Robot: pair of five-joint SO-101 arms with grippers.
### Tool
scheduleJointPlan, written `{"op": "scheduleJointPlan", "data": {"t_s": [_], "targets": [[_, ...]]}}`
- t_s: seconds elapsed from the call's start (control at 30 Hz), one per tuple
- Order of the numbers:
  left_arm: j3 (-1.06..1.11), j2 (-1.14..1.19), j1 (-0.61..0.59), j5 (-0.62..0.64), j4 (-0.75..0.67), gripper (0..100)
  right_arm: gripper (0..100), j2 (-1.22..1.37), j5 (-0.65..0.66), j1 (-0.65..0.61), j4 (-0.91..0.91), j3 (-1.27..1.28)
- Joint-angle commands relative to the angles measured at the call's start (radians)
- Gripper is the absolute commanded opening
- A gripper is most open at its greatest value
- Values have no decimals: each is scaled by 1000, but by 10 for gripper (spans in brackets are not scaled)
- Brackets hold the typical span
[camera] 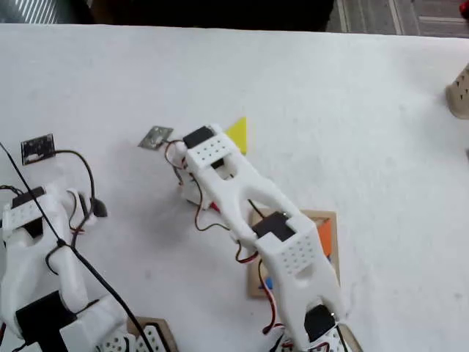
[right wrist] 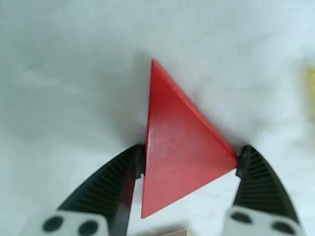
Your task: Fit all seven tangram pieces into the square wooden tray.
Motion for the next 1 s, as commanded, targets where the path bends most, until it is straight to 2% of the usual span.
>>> {"op": "scheduleJointPlan", "data": {"t_s": [0.0,0.5,0.73,0.97], "targets": [[-5,-41,-7,0,3,269,186,5,-25,8,2,-6],[-5,-41,-7,0,3,269,184,-44,-26,13,51,-6],[-5,-41,-7,0,3,269,184,-119,-26,70,61,0],[-5,-41,-5,0,3,269,184,-162,-26,76,91,2]]}}
